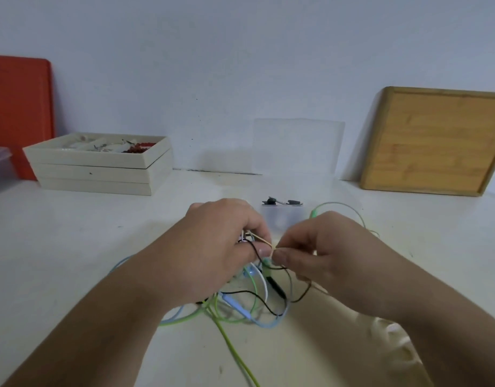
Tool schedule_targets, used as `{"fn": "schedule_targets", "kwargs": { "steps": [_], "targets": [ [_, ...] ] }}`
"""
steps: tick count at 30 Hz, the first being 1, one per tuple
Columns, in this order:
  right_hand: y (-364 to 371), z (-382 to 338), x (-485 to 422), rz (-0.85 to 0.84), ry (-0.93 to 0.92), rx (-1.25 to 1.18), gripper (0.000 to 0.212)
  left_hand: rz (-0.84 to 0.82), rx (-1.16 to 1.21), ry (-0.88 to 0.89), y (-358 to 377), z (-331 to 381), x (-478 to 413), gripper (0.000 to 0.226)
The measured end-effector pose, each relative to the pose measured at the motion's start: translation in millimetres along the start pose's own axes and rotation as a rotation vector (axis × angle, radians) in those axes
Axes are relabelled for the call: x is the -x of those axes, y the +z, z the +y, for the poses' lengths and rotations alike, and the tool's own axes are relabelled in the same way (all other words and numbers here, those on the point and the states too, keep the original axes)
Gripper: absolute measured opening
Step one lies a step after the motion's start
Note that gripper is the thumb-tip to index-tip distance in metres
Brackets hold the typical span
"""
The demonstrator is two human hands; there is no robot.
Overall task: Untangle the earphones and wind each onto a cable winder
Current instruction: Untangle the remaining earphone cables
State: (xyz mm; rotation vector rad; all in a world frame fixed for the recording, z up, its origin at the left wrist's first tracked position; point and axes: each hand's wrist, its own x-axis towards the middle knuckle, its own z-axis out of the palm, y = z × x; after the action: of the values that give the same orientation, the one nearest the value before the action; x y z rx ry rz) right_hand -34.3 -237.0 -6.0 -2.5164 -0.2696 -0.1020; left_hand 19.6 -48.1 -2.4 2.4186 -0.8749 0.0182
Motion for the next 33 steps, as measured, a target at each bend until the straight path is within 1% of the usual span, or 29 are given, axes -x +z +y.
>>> {"fn": "schedule_targets", "kwargs": {
  "steps": [1,3,4,6,7,9,11,12,15,17,20,22,23,25,26,27,28,30,31,33],
  "targets": [
    [-1.2,0.2,-0.6,-0.007,0.022,-0.072,0.029,0.008,-0.003,0.004,-0.6,-0.1,0.6,0.016],
    [-2.9,-1.4,0.3,-0.010,0.023,-0.195,0.026,0.038,0.018,-0.010,-2.0,0.2,2.0,0.010],
    [-2.4,-1.9,0.4,-0.002,0.014,-0.238,0.023,0.062,0.031,-0.030,-2.2,-0.9,2.7,0.015],
    [-2.0,-3.0,0.0,0.061,0.011,-0.272,0.017,0.100,0.036,-0.063,-1.3,-3.9,3.2,0.032],
    [-2.7,-2.8,0.4,0.108,0.019,-0.287,0.017,0.116,0.031,-0.063,-1.3,-4.1,2.8,0.040],
    [-4.7,-3.7,0.7,0.198,0.024,-0.356,0.022,0.151,0.015,-0.040,-2.3,-5.6,2.2,0.056],
    [-7.4,-4.8,0.9,0.249,0.018,-0.507,0.029,0.185,-0.076,-0.031,-5.2,-10.3,2.0,0.070],
    [-9.2,-5.4,1.4,0.275,0.015,-0.612,0.032,0.201,-0.124,-0.053,-7.5,-13.5,2.2,0.070],
    [-14.8,-2.7,-0.8,0.409,0.058,-0.881,0.039,0.266,-0.156,-0.182,-14.2,-27.6,1.2,0.052],
    [-18.7,-0.1,-3.4,0.495,0.117,-1.015,0.040,0.374,-0.020,-0.314,-17.3,-35.3,-1.4,0.045],
    [-20.4,1.3,-6.2,0.537,0.173,-1.145,0.031,0.591,0.342,-0.483,-20.5,-38.7,-6.0,0.044],
    [-18.7,-1.5,-6.1,0.507,0.189,-1.223,0.027,0.715,0.541,-0.546,-21.5,-38.8,-8.8,0.046],
    [-16.8,-4.6,-5.9,0.469,0.183,-1.257,0.028,0.774,0.591,-0.561,-21.5,-39.0,-10.1,0.047],
    [-11.1,-12.4,-5.0,0.364,0.159,-1.283,0.034,0.852,0.602,-0.535,-21.1,-35.5,-10.4,0.049],
    [-8.0,-15.8,-4.1,0.309,0.140,-1.270,0.034,0.851,0.594,-0.475,-21.5,-31.5,-9.9,0.049],
    [-4.9,-18.4,-3.8,0.259,0.121,-1.255,0.031,0.813,0.593,-0.380,-22.0,-26.5,-8.6,0.047],
    [-1.9,-20.4,-3.3,0.219,0.102,-1.244,0.028,0.736,0.603,-0.262,-23.0,-19.8,-5.9,0.043],
    [2.1,-21.6,-2.9,0.165,0.072,-1.256,0.023,0.515,0.639,-0.052,-24.0,-7.4,-1.0,0.038],
    [2.7,-21.7,-2.8,0.150,0.053,-1.274,0.020,0.398,0.651,0.003,-23.5,-2.5,0.6,0.034],
    [0.8,-21.3,-2.9,0.136,0.000,-1.329,0.015,0.210,0.578,0.016,-18.2,1.3,1.8,0.021]
  ]
}}
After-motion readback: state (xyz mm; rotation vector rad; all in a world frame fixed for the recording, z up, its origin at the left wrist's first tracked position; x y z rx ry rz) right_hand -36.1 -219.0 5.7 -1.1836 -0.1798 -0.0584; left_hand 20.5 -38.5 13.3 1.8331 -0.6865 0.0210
